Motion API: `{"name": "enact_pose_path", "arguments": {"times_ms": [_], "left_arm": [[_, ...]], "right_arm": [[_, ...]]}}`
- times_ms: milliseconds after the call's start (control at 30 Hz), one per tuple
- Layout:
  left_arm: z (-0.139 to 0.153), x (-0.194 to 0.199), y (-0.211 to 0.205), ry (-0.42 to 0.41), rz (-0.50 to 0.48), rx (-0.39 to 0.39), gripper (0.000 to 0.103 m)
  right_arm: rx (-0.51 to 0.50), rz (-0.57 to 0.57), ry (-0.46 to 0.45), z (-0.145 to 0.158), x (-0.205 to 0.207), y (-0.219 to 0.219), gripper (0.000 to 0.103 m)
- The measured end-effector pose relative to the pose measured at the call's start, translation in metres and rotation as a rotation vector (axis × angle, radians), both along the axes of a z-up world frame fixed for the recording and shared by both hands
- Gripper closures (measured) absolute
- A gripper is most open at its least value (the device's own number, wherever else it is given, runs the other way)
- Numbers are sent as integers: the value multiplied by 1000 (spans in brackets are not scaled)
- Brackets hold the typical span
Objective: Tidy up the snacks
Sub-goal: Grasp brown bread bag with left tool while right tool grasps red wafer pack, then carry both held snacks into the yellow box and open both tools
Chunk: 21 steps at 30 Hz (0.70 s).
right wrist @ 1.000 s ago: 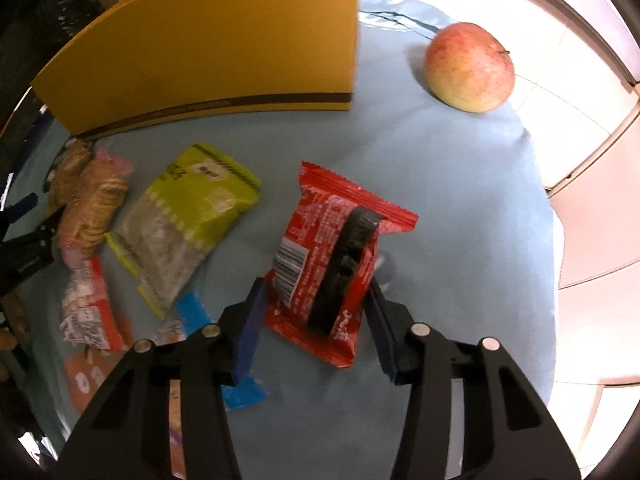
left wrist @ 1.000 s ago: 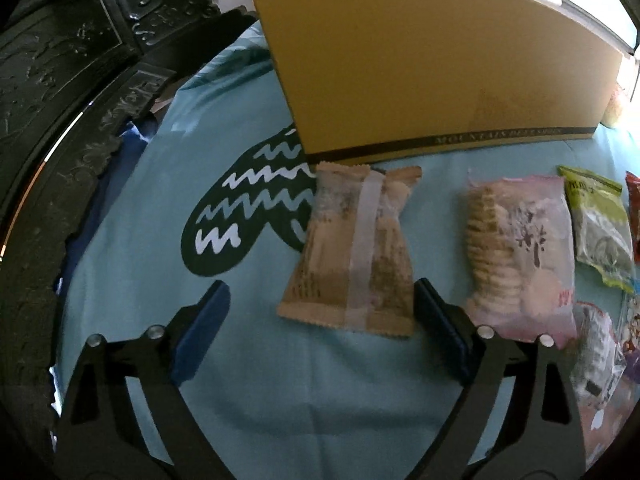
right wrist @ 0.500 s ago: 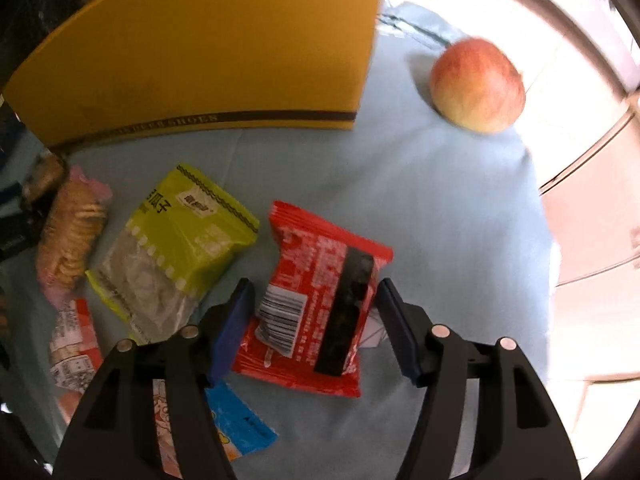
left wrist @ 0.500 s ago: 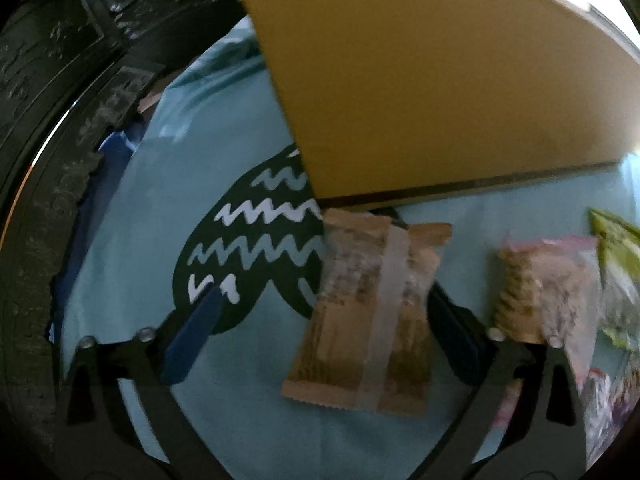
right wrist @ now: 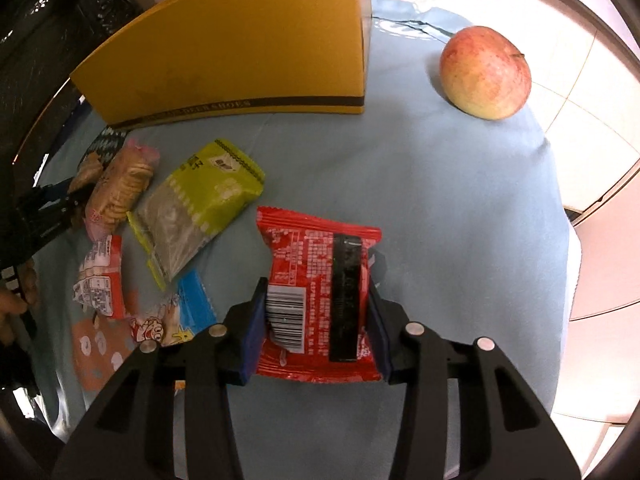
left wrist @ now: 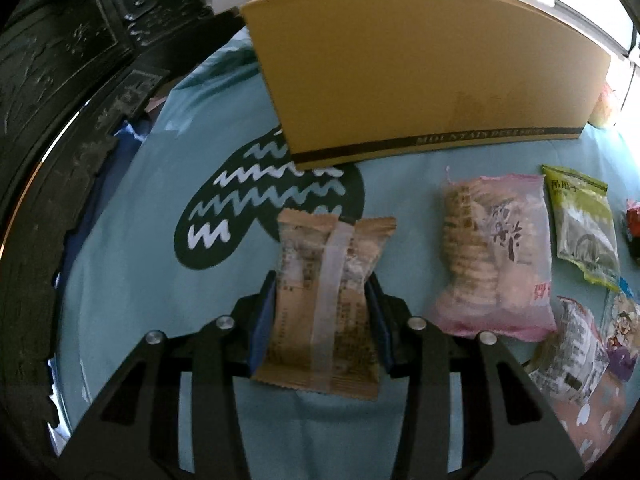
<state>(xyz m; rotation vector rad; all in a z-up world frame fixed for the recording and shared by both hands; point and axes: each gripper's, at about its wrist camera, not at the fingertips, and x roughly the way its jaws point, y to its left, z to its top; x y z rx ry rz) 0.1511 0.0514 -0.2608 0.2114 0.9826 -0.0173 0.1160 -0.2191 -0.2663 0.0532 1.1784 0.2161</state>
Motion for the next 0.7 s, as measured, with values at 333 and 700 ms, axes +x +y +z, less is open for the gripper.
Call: {"name": "enact_pose_path", "arguments": {"times_ms": [333, 700], "left_arm": [[-3, -1, 21, 21, 47, -75, 42], [4, -5, 16, 33, 2, -103, 60]], "right_arm": [[-108, 42, -22, -11, 4, 31, 57], [-106, 30, -26, -6, 2, 21, 57]]}}
